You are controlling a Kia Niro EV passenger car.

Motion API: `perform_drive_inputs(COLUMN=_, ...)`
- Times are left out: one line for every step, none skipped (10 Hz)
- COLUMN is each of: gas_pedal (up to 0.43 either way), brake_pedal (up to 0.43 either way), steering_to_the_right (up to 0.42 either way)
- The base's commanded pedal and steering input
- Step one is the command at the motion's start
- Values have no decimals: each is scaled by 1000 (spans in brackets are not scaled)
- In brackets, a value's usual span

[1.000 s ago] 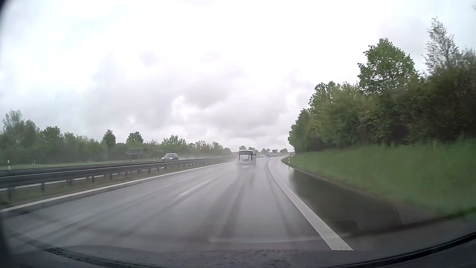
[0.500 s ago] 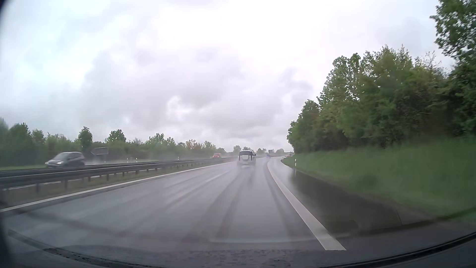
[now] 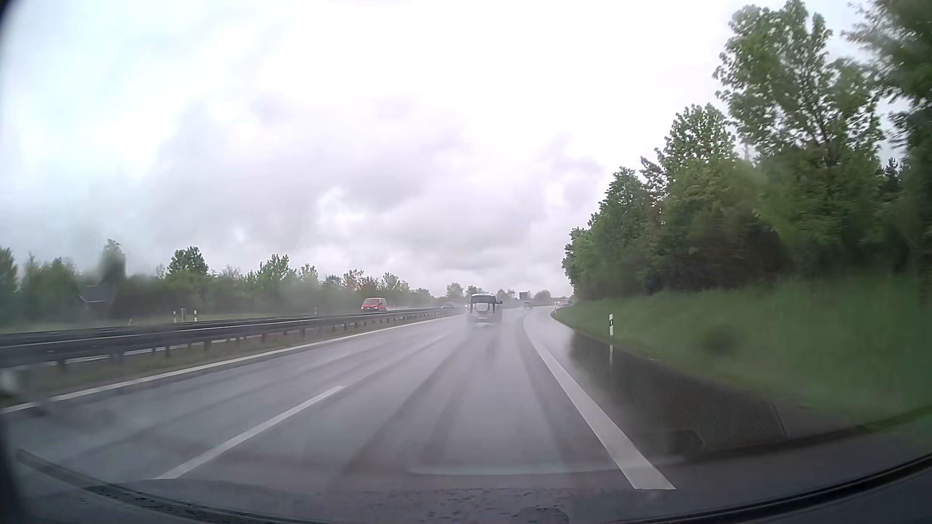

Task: Follow the waypoints while adhering to traffic rules and regulations

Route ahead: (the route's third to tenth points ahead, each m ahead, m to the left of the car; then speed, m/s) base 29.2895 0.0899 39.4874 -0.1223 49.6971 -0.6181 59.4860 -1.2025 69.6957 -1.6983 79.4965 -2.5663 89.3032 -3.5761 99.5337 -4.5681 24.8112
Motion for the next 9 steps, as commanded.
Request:
perform_drive_inputs(gas_pedal=339, brake_pedal=0, steering_to_the_right=7)
perform_drive_inputs(gas_pedal=339, brake_pedal=0, steering_to_the_right=7)
perform_drive_inputs(gas_pedal=339, brake_pedal=0, steering_to_the_right=7)
perform_drive_inputs(gas_pedal=339, brake_pedal=0, steering_to_the_right=7)
perform_drive_inputs(gas_pedal=339, brake_pedal=0, steering_to_the_right=7)
perform_drive_inputs(gas_pedal=339, brake_pedal=0, steering_to_the_right=7)
perform_drive_inputs(gas_pedal=339, brake_pedal=0, steering_to_the_right=7)
perform_drive_inputs(gas_pedal=339, brake_pedal=0, steering_to_the_right=7)
perform_drive_inputs(gas_pedal=339, brake_pedal=0, steering_to_the_right=7)
